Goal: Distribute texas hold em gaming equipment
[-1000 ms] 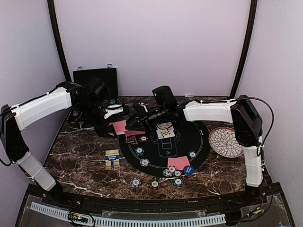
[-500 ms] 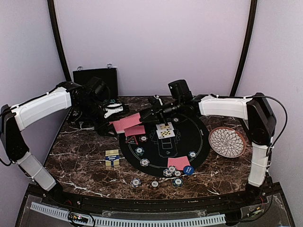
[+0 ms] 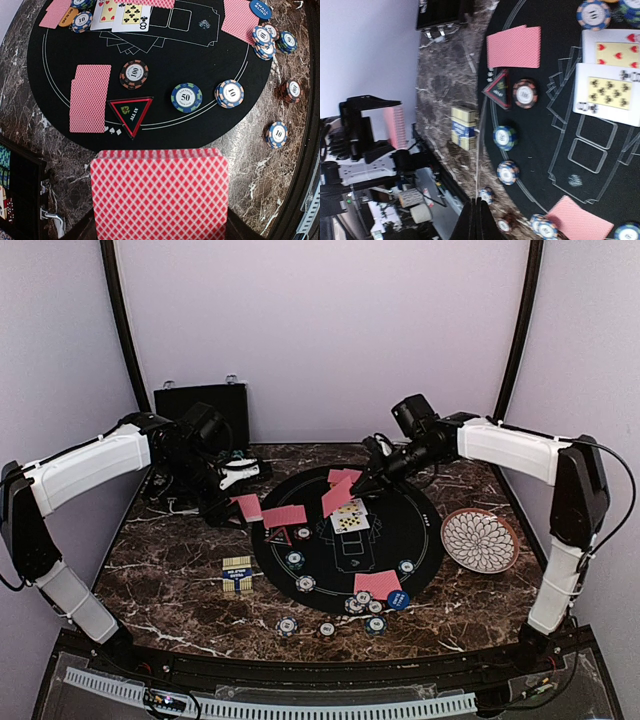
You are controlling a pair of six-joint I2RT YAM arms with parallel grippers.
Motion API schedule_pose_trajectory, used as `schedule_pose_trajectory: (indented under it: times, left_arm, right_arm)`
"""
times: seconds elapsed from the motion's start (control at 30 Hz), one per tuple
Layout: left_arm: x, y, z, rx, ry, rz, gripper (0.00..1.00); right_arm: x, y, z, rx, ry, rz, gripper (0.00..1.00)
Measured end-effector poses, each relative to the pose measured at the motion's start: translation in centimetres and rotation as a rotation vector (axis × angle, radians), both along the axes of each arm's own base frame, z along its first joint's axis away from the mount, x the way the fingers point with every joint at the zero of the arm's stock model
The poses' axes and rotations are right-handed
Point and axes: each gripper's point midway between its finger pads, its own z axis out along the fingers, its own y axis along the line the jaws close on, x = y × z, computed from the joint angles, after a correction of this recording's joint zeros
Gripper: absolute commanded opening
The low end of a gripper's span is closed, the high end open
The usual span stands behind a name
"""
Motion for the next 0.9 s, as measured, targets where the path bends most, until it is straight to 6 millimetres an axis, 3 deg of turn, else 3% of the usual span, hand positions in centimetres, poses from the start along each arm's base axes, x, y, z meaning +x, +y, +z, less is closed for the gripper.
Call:
schedule_pose_trajectory:
  times: [0.23, 0.4, 0.73, 0.9]
  left_arm:
    - [0.0, 0.1, 0.0, 0.003, 0.000, 0.001, 0.00]
    - [0.0, 0.1, -0.1, 0.005, 0.001, 0.002, 0.00]
    - [-0.1, 0.1, -0.1, 0.007, 0.004, 0.002, 0.00]
    - [-0.2, 0.3, -0.1, 0.012, 0.008, 0.004, 0.00]
  right_arm:
    - [2.6, -5.7, -1.5, -0.432, -0.200, -0.090, 0.00]
    - [3.8, -8.5, -2.5, -0.777, -0.338, -0.100, 0.00]
    - [3.7, -7.0, -7.5, -1.237, -0.488, 0.039, 0.00]
    - [3.7, -5.2, -9.8, -1.331, -0.527, 0.100, 0.00]
